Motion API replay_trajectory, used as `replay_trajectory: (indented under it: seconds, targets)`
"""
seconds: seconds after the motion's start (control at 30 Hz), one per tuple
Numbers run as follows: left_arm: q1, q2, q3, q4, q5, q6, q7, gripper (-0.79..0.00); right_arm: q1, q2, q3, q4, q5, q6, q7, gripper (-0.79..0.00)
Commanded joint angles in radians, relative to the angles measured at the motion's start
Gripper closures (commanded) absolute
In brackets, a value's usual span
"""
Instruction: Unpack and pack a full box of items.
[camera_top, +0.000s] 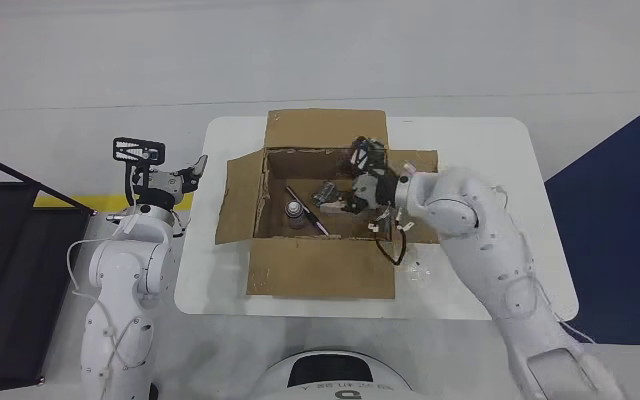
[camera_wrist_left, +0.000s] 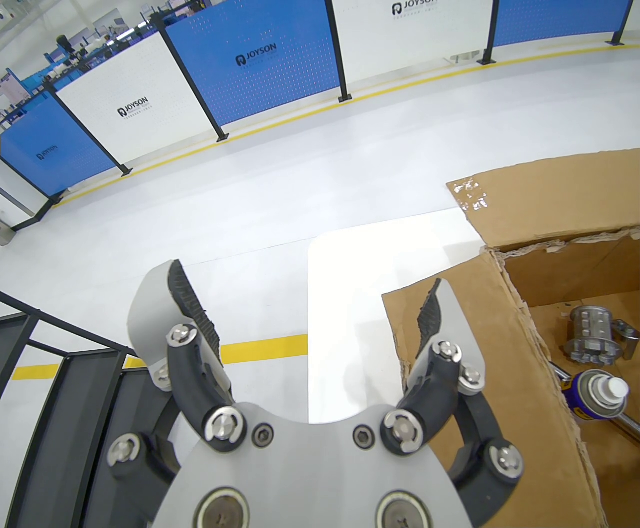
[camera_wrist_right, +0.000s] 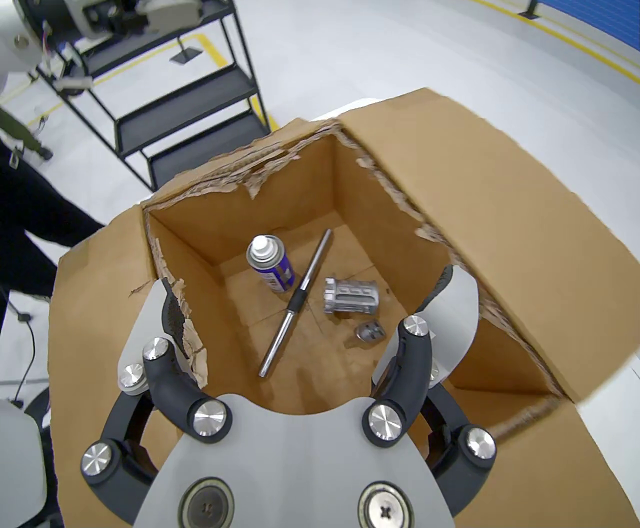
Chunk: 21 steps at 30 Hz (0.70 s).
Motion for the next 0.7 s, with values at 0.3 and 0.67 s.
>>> replay_trajectory:
  seconds: [0.3,0.67]
  targets:
    - [0.0,0.0,0.0,0.0,0.0,0.0,0.0,-0.785,0.205,-0.097,-0.338,0.273,-0.098,0.074,-0.067,-0.785]
    - [0.0,0.0,0.0,0.0,0.0,0.0,0.0,-0.785,0.327,-0.188,-0.499,0.487,-0.121,0.12,-0.109,-0.73]
